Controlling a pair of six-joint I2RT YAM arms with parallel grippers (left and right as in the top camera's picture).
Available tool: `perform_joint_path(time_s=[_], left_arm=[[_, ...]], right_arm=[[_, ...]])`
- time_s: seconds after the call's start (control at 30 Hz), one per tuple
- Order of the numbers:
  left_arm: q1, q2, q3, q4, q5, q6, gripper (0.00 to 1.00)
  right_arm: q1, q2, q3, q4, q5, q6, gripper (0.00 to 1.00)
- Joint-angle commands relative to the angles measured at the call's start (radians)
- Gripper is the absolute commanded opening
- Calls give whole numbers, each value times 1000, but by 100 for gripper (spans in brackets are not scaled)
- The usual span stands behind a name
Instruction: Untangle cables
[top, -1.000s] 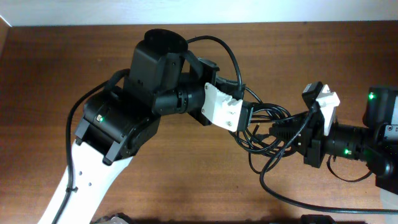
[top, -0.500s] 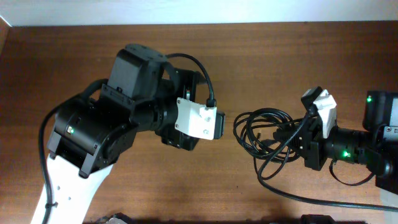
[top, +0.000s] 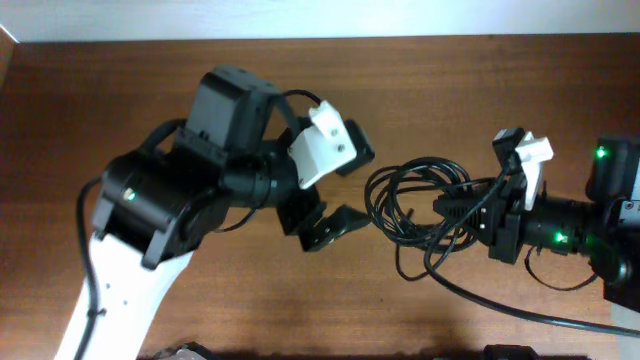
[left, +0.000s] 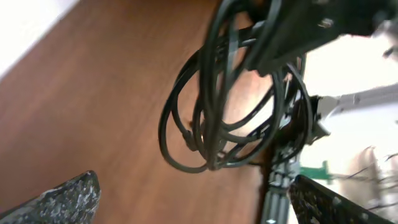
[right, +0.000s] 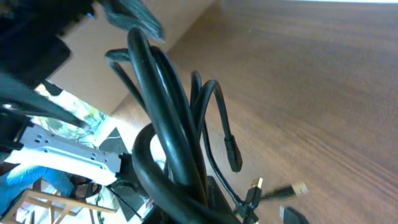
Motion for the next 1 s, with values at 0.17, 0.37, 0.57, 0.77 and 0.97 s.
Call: perform_joint_path(time_s=[0.17, 0.37, 0.57, 0.77, 0.97], left_arm=[[-79, 98, 16, 58, 247, -165, 99], [-103, 106, 16, 102, 247, -166, 99], [-103, 107, 16, 102, 246, -184, 99], [-103, 130, 14, 102, 242, -184, 99], [-104, 174, 14, 98, 244, -193, 100]], right_arm=[[-2, -7, 2, 54, -45, 34, 4], [-2, -7, 2, 54, 3, 34, 4], [-2, -7, 2, 66, 1, 34, 4], [-2, -7, 2, 73, -95, 93, 4], [-2, -7, 2, 73, -193, 93, 4]])
